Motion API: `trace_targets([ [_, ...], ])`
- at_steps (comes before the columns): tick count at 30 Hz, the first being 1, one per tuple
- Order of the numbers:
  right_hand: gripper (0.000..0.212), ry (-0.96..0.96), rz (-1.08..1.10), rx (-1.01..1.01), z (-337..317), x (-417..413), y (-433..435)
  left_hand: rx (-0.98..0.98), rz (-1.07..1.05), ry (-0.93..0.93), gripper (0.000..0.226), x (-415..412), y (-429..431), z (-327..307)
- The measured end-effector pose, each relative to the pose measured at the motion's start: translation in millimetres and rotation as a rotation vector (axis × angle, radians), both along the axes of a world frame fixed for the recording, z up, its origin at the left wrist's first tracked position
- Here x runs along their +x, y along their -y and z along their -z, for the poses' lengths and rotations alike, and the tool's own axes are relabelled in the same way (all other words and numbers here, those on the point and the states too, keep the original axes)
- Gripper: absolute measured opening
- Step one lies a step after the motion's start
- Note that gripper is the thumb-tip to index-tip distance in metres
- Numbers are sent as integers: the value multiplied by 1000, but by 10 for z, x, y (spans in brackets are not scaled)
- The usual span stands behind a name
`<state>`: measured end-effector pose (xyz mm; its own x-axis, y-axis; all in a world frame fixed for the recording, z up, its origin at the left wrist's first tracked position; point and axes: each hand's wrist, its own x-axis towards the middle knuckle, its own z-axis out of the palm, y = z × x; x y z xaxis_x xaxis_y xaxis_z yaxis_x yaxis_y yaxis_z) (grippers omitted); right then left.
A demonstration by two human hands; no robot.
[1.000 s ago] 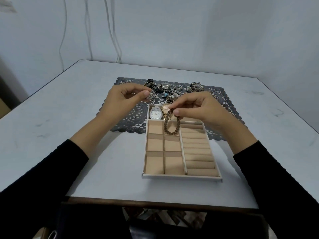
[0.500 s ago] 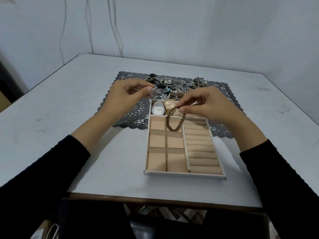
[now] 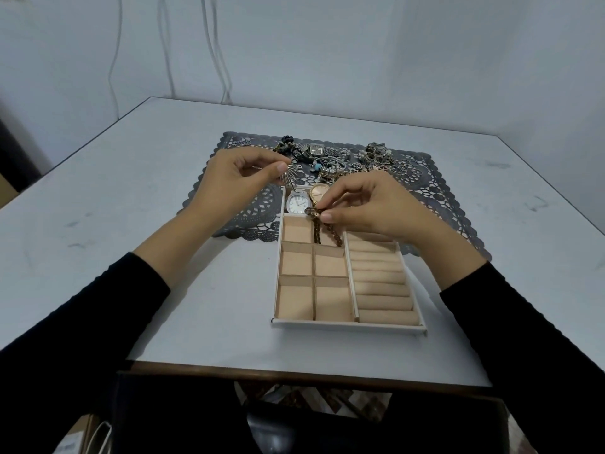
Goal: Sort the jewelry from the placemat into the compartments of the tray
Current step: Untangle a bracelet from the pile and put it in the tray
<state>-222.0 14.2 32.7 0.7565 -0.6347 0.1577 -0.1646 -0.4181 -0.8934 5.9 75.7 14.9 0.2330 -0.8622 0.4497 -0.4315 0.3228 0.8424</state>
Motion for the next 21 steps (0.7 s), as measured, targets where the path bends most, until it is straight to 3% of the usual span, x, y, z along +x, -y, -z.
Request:
trace_targets([
  [13, 13, -271, 15, -182, -109, -112, 42, 12, 6, 21, 12, 11, 4, 20],
  [21, 26, -315, -37, -204, -148, -136, -7, 29, 5, 11, 11, 1, 10, 28],
])
